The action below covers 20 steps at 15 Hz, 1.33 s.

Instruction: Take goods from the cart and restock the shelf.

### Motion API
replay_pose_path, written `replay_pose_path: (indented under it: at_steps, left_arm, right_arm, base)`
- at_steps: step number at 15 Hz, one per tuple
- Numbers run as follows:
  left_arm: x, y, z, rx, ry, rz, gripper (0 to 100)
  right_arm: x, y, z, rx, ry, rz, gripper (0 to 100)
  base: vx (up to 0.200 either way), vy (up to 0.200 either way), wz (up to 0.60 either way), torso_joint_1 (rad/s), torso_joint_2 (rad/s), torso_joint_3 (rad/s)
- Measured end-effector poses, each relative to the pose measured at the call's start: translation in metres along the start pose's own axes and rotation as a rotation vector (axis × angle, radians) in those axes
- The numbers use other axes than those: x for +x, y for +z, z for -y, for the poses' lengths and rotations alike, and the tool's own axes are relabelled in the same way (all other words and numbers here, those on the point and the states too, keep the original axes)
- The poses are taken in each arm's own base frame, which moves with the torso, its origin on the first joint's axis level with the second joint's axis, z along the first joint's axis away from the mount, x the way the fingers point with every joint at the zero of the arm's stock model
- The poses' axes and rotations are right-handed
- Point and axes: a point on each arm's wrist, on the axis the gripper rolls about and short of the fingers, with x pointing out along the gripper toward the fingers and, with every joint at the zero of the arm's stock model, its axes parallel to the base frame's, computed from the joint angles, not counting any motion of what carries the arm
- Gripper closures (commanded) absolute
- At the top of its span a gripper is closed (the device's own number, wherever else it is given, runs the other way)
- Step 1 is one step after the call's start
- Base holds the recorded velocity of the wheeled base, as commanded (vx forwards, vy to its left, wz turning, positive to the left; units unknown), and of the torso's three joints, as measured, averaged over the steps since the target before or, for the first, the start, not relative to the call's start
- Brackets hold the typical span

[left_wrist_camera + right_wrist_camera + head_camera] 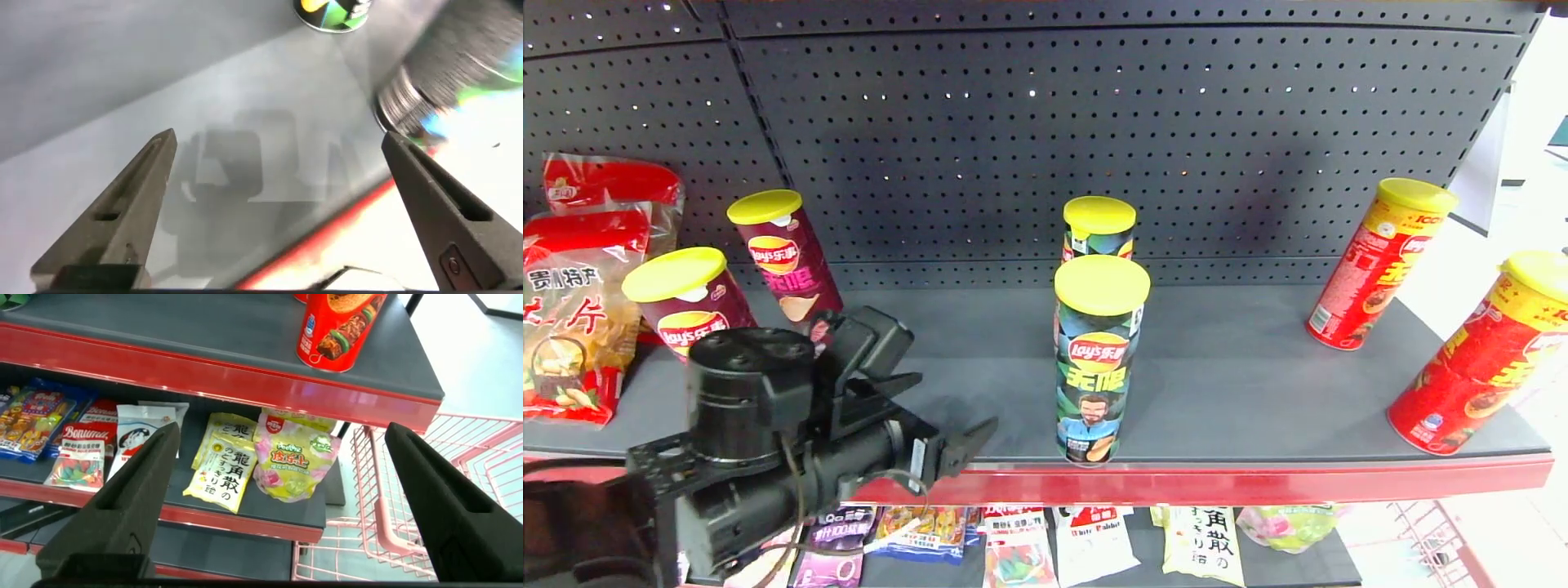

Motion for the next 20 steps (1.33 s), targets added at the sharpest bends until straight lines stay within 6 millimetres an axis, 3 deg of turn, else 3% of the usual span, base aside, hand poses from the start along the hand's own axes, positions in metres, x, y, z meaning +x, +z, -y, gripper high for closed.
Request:
replay_pose_path:
  at_steps: [5, 10, 12, 14, 17, 20]
  left_arm:
    - [-0.078, -0.018, -0.004, 0.000, 0.083, -0.046, 0]
    - [-0.181, -0.040, -0.014, -0.068, 0.257, -0.210, 0]
    - [-0.217, -0.047, -0.013, -0.115, 0.376, -0.138, 0]
    - [-0.240, -0.061, -0.007, -0.136, 0.456, -0.026, 0]
    - [-0.252, -0.093, 0.001, -0.118, 0.479, 0.190, 0]
    - [-0.233, -0.119, 0.001, -0.065, 0.342, 0.370, 0]
  right_arm:
    - [-0.001, 0.001, -0.002, 0.012, -0.128, -0.025, 0]
    - [-0.002, 0.001, -0.003, 0.023, -0.225, -0.044, 0]
    - [-0.002, 0.002, -0.004, 0.026, -0.239, -0.043, 0]
    - [-0.003, 0.001, -0.006, 0.048, -0.138, -0.008, 0]
    - [-0.005, -0.001, -0.009, 0.073, -0.029, 0.045, 0]
    - [-0.007, -0.002, -0.009, 0.097, -0.050, 0.056, 0]
  base:
    - [0.000, 0.000, 0.00, 0.000, 0.00, 0.000]
    - [0.000, 0.000, 0.00, 0.000, 0.00, 0.000]
    - [0.000, 0.000, 0.00, 0.000, 0.00, 0.000]
    - [0.000, 0.000, 0.00, 0.000, 0.00, 0.000]
    - [0.000, 0.000, 0.00, 0.000, 0.00, 0.000]
    - [0.000, 0.000, 0.00, 0.000, 0.00, 0.000]
